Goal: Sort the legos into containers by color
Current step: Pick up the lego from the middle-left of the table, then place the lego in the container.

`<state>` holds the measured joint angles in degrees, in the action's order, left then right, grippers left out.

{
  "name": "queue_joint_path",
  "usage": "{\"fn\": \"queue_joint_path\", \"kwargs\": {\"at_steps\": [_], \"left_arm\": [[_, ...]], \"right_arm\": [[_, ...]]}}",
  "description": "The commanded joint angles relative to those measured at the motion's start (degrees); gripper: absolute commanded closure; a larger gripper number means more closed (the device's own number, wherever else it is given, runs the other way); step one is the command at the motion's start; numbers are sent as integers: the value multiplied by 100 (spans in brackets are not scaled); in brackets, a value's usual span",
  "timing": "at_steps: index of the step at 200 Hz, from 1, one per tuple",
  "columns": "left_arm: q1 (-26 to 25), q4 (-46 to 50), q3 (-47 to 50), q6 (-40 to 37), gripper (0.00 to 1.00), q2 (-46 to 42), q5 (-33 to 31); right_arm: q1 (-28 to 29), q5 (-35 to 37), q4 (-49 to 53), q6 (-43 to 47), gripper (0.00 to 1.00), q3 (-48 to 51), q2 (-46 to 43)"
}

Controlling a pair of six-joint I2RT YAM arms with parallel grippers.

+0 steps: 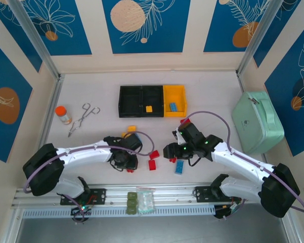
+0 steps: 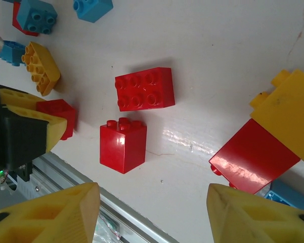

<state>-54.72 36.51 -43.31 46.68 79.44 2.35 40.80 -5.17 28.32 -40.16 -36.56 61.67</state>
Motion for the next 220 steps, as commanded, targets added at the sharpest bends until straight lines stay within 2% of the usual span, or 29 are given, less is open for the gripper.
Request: {"fn": "queue_joint_path", "kwargs": {"at_steps": [1, 47, 109, 145, 220], "left_arm": [[91, 150, -269, -74, 76, -281, -309], [657, 159, -701, -496, 76, -500, -349], [1453, -151, -1461, -984, 76, -38, -247], [1985, -246, -2154, -1334, 76, 500, -248], [2791, -103, -4041, -2043, 74, 2339, -439]], "right_arm": [[34, -54, -61, -63, 42, 50, -15], [34, -186, -252, 35, 42, -96, 121], [39, 52, -505, -74, 42, -520, 502], [34, 295, -552, -199, 43, -696, 617], [85, 637, -531, -483, 43, -727, 729]]}}
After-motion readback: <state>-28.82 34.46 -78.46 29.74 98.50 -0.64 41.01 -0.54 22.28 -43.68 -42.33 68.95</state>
